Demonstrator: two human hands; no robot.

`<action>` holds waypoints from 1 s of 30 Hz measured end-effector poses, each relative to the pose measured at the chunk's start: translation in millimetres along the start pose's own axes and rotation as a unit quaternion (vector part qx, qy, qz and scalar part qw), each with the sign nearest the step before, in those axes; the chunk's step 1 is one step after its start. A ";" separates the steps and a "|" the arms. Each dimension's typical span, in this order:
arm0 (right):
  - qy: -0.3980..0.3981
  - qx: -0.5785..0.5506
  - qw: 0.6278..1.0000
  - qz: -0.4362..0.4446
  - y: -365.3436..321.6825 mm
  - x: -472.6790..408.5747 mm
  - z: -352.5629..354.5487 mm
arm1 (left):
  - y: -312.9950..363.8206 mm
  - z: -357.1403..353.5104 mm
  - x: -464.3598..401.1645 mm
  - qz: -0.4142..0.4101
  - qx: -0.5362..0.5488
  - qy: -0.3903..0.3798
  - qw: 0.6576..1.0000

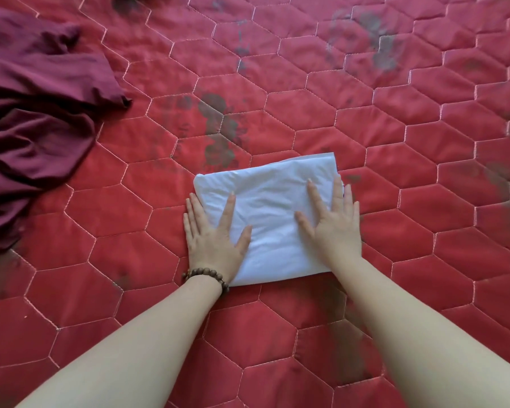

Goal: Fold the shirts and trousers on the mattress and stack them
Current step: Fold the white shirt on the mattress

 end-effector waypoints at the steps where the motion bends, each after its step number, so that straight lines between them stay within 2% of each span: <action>1: -0.002 -0.025 1.000 0.002 4.4 2.3 1.2 | 0.9 0.0 1.5 -0.006 0.010 -0.008 1.000; 6: 0.022 -0.076 0.997 0.013 9.6 14.0 2.2 | 7.6 -0.3 7.7 -0.032 0.021 -0.033 0.999; 13: 0.033 -0.076 0.995 -0.052 53.5 57.1 1.1 | 47.5 -19.5 30.0 -0.087 0.003 -0.055 0.995; 20: 0.038 -0.050 0.989 -0.130 116.7 101.3 1.3 | 104.5 -53.1 62.8 -0.145 -0.057 -0.036 0.987; 26: 0.020 -0.035 0.989 -0.146 126.9 106.1 -6.0 | 110.2 -63.7 68.8 -0.142 -0.080 -0.011 0.986; 30: -0.012 0.010 0.986 -0.164 123.6 106.9 -1.3 | 112.6 -59.2 67.5 -0.145 -0.101 -0.024 0.984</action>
Point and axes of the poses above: each hand's wrist, its own x-axis away from the middle knuckle, its own z-axis out of the back of the hand, y = z × x, the point moved 2 cm from there along -x, towards the middle knuckle, and after that the axes turned 11 degrees about z, right-handed, at the moved point
